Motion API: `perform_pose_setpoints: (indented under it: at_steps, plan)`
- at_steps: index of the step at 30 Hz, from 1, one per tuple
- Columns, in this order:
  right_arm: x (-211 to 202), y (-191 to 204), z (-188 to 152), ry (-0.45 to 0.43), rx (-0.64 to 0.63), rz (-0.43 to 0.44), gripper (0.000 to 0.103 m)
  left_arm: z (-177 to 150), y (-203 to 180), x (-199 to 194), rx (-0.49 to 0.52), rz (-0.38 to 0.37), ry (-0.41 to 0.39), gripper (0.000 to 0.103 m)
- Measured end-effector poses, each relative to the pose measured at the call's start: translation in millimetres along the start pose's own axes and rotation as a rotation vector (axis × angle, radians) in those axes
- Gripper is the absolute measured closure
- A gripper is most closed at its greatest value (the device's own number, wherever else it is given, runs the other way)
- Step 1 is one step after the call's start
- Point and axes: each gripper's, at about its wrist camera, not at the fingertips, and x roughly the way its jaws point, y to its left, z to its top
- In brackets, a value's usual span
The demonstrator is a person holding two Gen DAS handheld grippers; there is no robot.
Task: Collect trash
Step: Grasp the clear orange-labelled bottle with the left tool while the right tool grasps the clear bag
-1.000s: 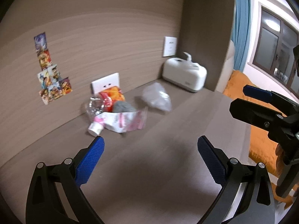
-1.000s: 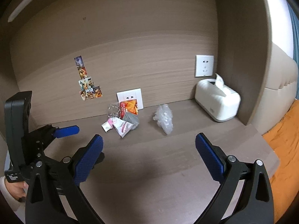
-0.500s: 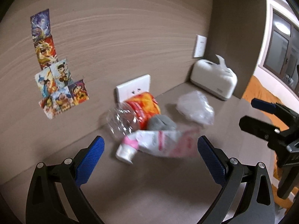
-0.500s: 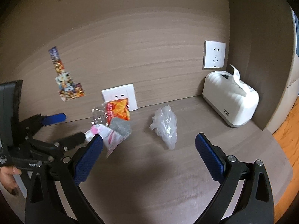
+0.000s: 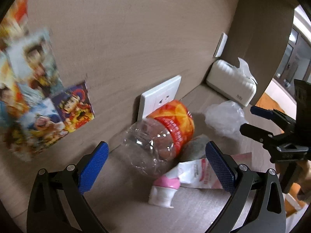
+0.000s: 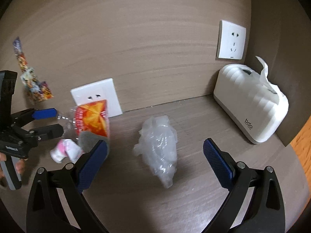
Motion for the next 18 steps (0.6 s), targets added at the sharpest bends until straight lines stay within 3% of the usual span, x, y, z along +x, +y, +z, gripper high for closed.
perform_pose_setpoints:
  at_steps: [4,7,10,11,12,14,18]
  plan:
    - [15.1,-3.5,-0.4,0.035,-0.003,-0.014,0.006,-0.3,7.9,17.1,-0.022,-0.047,0.026,0.005]
    - [24.9,-3.9,-0.8,0.064,-0.004,-0.013,0.016,-0.7,6.3,28.3,-0.02,-0.09,0.045,0.005]
    - [31.2,-5.4,-1.4,0.085,0.007,-0.002,0.033,-1.5,1.6,36.5,-0.013,-0.112,0.05,0.005]
    - [32.5,-5.5,-1.9,0.092,0.011,0.003,0.048,-1.1,1.1,38.9,-0.023,-0.125,0.048,0.007]
    - [33.7,-5.4,-2.6,0.097,0.012,0.002,0.053,-0.2,1.1,40.4,-0.033,-0.139,0.045,0.009]
    - [35.4,-4.9,-4.3,0.104,0.015,0.004,0.054,3.5,2.9,43.9,-0.057,-0.14,0.041,0.032]
    - [30.6,-2.8,-7.3,0.101,0.012,0.002,0.056,6.4,3.5,47.6,-0.065,-0.115,0.027,0.038]
